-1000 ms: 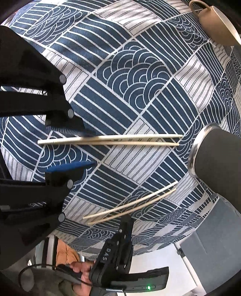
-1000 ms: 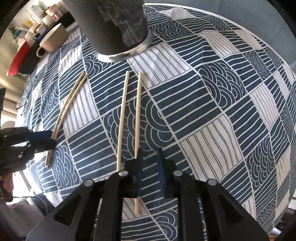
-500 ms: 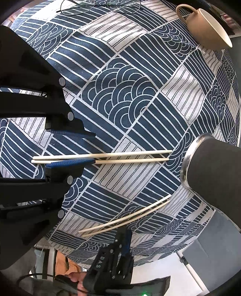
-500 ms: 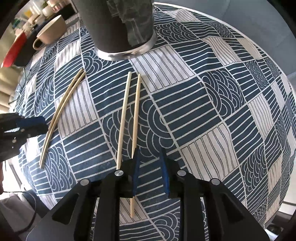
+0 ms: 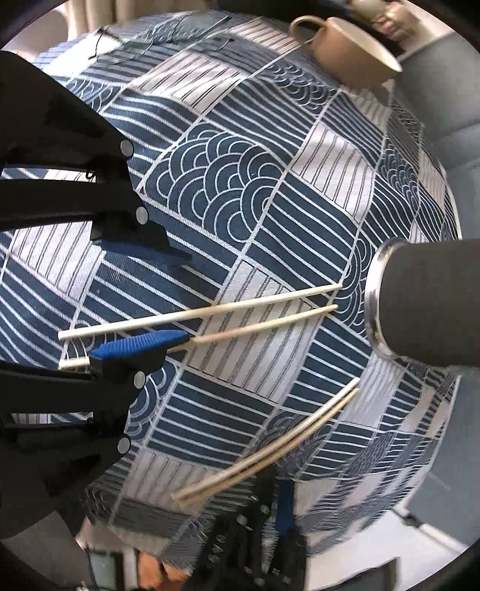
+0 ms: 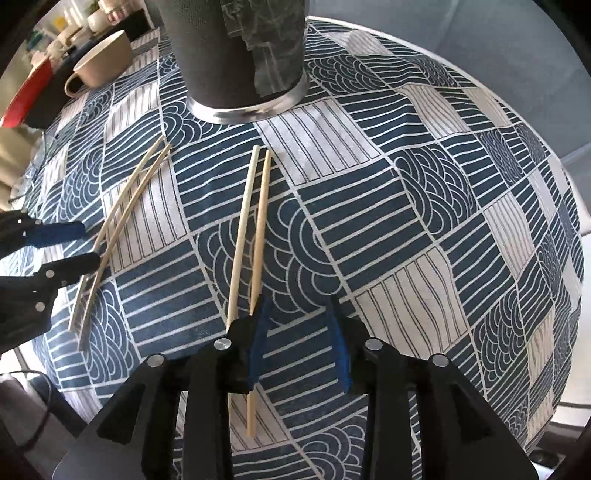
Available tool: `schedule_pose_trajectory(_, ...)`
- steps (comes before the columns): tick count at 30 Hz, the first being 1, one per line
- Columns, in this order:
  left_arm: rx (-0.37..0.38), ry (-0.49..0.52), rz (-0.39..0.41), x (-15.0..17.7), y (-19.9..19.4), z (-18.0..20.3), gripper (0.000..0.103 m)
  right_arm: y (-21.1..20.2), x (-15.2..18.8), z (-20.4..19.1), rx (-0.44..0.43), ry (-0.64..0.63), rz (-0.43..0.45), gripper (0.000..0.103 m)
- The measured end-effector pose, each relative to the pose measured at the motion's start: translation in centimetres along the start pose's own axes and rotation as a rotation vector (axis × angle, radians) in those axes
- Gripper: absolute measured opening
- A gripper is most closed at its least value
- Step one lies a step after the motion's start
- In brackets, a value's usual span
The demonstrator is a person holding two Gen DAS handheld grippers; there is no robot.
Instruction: Organize utensils
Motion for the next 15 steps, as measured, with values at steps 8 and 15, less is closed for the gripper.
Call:
schedule_pose_trajectory(8,0.022,-0.038,0.007,0.1,-0.1,-2.0,0.006,-0.6,1.1,0.3,-0.021,0.006,0.004,0.009)
schedule_pose_trajectory(15,0.143,-0.125,-0.039,0.3,0.0,-3.3,0.005,-0.6,0.5,2.8,-0.054,0.111,-0.006,0.000)
Point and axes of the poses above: each gripper's, at about its wrist camera, not at the fingertips, and y roughly the way its jaws point, z to its right, x to its underside, the point moved 6 cm from there along y, roughly the way its jaws point, and after that the axes turned 5 degrees about -x, right-handed, at the moved point
